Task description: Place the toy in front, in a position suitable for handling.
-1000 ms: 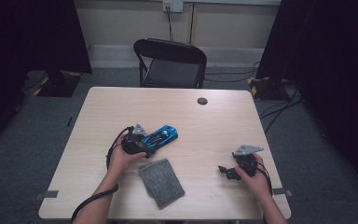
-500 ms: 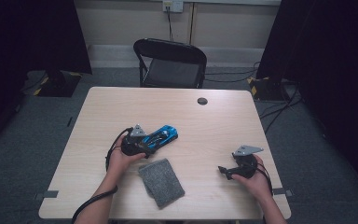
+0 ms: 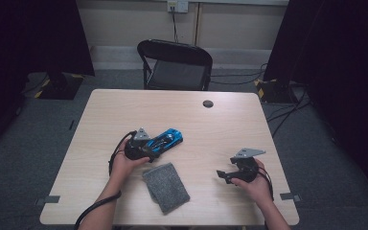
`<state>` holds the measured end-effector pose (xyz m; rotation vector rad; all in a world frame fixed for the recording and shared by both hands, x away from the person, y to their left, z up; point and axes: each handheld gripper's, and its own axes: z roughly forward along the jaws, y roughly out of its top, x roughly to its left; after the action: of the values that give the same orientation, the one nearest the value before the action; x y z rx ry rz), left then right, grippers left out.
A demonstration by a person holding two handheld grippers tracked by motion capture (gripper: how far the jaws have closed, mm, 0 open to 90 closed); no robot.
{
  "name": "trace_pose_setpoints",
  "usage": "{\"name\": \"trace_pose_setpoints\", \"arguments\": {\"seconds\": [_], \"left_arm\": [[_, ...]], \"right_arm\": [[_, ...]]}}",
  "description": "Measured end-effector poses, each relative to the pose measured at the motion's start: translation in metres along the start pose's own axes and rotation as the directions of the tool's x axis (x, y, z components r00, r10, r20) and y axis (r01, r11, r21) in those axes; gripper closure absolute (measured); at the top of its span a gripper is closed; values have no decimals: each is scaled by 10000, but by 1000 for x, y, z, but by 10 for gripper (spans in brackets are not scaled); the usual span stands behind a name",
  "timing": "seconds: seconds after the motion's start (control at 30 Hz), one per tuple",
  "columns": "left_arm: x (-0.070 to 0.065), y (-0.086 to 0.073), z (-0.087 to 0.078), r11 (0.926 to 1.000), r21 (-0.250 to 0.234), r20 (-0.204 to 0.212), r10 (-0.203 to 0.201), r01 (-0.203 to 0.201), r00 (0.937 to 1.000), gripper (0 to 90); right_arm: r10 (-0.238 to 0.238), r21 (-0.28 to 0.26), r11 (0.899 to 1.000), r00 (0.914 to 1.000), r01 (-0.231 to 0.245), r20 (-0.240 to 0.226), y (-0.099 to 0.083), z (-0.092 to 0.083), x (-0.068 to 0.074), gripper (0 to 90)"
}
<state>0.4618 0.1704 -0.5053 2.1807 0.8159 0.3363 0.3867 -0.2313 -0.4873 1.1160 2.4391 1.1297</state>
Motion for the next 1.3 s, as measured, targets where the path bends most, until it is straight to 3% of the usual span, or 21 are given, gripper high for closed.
{"name": "trace_pose_setpoints", "arguments": {"seconds": [0.3,0.37,0.47,0.7,0.9,1.3], "left_arm": [[1,0,0,10000,6,26,42,-42,10000,241],[1,0,0,10000,5,15,42,-42,10000,241],[1,0,0,10000,6,19,41,-41,10000,242],[1,0,0,10000,7,31,43,-43,10000,241],[0,0,0,10000,-3,58,9,-9,10000,242],[0,0,0,10000,-42,18,-12,12,10000,242]], "right_arm": [[-166,4,9999,9961,167,-870,31,16,37,193],[-311,40,9995,9926,318,-1173,37,20,47,257],[-158,121,9998,9887,178,-1491,46,25,61,258],[-383,199,9989,9870,420,-1564,56,34,82,265],[-305,325,9988,9822,372,-1853,59,48,96,268],[-846,308,9952,9744,930,-2085,68,63,127,258]]}}
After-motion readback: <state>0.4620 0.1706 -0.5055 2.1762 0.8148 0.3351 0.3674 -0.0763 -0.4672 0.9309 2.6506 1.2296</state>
